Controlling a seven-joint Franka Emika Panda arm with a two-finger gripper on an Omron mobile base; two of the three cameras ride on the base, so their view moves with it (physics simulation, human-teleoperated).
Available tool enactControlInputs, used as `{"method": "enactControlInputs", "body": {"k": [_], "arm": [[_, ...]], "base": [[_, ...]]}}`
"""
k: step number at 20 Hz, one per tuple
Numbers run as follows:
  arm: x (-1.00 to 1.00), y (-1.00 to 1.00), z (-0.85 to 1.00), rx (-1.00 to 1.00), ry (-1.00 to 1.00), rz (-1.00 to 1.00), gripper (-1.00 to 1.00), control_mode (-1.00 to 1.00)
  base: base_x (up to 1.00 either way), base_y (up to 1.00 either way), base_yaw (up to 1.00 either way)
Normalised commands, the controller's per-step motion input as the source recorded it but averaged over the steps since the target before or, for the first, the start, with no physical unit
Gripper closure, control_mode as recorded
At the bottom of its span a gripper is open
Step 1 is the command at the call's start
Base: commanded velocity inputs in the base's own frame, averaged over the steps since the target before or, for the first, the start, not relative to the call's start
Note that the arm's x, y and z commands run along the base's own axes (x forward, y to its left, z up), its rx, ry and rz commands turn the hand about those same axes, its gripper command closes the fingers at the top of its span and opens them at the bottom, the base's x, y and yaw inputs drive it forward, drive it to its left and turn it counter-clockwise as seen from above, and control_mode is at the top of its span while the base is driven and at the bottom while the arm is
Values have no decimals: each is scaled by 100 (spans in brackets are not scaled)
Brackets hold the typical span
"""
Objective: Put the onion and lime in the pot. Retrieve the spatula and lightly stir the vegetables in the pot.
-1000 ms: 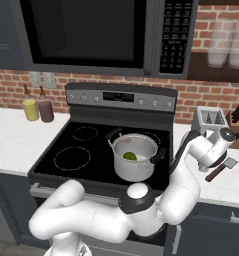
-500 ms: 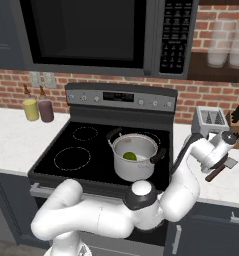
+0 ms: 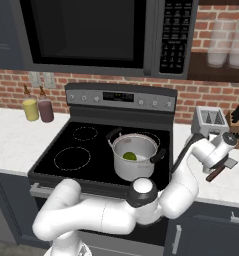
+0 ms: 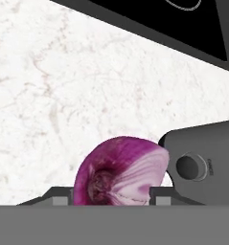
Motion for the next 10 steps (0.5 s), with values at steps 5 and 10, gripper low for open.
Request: {"method": "enactControlInputs", "body": {"k": [5, 10], "arm": [[25, 1, -48, -1, 0, 0, 100, -100], [-58, 48, -5, -5, -15, 0, 100, -100]], "base": [[0, 0, 0], [0, 0, 0]]}}
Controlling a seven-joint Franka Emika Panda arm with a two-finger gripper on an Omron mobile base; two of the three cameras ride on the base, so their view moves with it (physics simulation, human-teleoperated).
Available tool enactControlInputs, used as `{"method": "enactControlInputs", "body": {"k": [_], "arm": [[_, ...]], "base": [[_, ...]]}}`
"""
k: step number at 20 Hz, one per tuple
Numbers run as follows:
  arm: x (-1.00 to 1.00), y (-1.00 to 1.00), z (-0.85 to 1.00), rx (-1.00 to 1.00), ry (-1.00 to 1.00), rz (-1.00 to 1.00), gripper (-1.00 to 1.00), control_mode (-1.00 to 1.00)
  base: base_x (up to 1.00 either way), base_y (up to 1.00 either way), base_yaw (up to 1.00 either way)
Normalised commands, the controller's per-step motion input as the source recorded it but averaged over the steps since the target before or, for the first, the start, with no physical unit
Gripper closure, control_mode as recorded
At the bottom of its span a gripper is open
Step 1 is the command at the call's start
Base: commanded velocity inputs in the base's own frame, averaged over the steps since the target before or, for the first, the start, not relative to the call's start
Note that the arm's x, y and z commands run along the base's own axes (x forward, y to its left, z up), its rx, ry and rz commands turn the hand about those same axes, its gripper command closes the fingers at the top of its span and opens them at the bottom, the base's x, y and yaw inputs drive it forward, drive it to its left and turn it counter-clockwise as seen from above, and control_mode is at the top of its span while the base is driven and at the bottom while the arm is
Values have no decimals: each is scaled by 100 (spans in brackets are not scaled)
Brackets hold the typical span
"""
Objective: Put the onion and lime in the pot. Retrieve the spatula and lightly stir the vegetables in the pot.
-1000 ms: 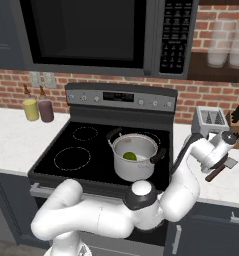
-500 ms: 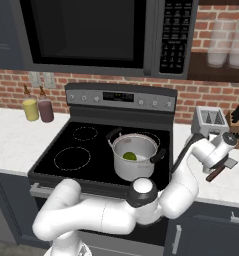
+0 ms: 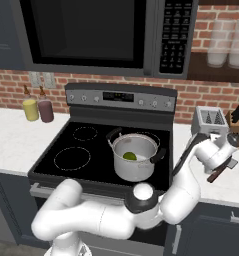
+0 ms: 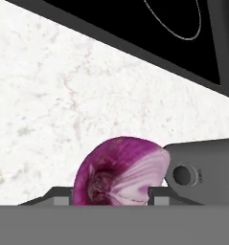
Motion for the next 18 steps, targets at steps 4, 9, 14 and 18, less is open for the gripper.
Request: {"method": "enactControlInputs", "body": {"k": [4, 9, 14, 18], "arm": [[-99, 93, 44, -2, -22, 2, 100, -100], [-69, 100, 56, -7, -28, 1, 100, -100], [-59, 75, 97, 0, -6, 0, 100, -100], [-49, 49, 100, 0, 6, 1, 100, -100]], "base": [[0, 0, 0], [0, 0, 0], [0, 0, 0], [0, 0, 0]]}}
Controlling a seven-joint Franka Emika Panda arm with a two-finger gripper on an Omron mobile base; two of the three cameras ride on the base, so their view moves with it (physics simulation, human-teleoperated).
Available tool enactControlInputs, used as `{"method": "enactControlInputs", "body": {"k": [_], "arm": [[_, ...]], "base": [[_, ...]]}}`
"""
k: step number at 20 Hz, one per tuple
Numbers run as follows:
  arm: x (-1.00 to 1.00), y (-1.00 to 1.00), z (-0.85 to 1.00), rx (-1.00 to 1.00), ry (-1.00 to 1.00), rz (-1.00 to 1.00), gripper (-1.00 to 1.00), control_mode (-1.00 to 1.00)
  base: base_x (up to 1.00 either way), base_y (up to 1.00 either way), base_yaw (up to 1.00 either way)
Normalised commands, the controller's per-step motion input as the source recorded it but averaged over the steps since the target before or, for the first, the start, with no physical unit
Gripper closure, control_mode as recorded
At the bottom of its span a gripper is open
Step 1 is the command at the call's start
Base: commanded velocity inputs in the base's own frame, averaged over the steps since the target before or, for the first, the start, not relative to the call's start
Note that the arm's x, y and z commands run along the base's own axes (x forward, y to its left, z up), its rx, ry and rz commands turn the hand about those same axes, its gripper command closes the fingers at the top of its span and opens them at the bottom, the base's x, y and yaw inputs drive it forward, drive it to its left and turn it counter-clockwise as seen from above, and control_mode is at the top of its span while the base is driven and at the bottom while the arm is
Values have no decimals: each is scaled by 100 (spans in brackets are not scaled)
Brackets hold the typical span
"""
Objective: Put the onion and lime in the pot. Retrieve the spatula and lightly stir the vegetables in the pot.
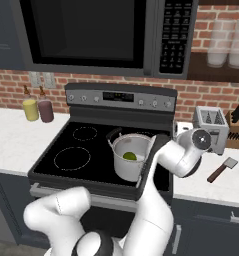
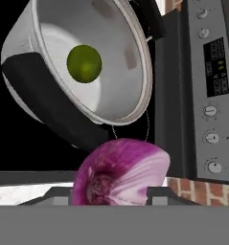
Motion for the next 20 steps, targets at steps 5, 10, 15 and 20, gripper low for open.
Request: {"method": "enactControlInputs", "body": {"k": [5, 10, 15, 20], "arm": [[-32, 74, 87, -1, 25, 2, 100, -100], [-2, 66, 33, -9, 30, 0, 100, -100], [0, 43, -5, -9, 6, 0, 100, -100], [7, 24, -24, -9, 13, 0, 100, -100]], "base": [[0, 0, 0], [0, 0, 0], [0, 0, 0], [0, 0, 0]]}}
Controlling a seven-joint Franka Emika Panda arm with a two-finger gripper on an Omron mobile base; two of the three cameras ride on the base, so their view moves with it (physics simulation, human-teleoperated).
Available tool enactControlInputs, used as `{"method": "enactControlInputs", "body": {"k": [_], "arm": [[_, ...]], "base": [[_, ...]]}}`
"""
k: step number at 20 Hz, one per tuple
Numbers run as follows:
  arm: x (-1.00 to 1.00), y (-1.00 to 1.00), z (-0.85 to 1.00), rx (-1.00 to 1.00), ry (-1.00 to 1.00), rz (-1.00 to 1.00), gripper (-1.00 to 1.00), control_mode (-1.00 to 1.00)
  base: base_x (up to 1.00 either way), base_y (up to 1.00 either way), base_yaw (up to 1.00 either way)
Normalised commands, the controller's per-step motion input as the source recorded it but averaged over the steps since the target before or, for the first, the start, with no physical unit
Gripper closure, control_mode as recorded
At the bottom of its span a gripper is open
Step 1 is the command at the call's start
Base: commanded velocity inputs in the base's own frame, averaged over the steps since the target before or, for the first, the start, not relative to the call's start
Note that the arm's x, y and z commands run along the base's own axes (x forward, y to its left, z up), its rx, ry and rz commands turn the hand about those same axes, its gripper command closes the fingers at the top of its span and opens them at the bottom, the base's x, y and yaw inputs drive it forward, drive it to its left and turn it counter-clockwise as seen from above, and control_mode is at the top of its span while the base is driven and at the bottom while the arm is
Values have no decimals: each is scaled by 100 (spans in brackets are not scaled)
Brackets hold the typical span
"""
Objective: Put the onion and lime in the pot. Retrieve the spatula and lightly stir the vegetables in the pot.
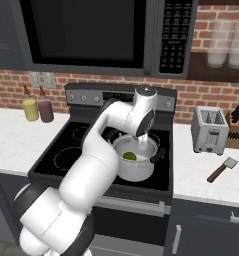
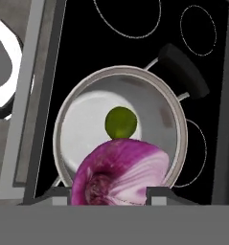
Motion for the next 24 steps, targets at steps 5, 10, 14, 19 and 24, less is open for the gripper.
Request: {"method": "enactControlInputs", "body": {"k": [5, 10, 14, 19, 24], "arm": [[2, 29, -31, -2, 17, 0, 100, -100], [15, 12, -18, -1, 15, 0, 100, -100], [11, 1, -19, 0, 14, 0, 100, -100], [3, 7, -33, 0, 9, 0, 100, -100], [4, 10, -32, -1, 2, 0, 100, -100]], "base": [[0, 0, 0], [0, 0, 0], [0, 0, 0], [0, 0, 0], [0, 0, 0]]}}
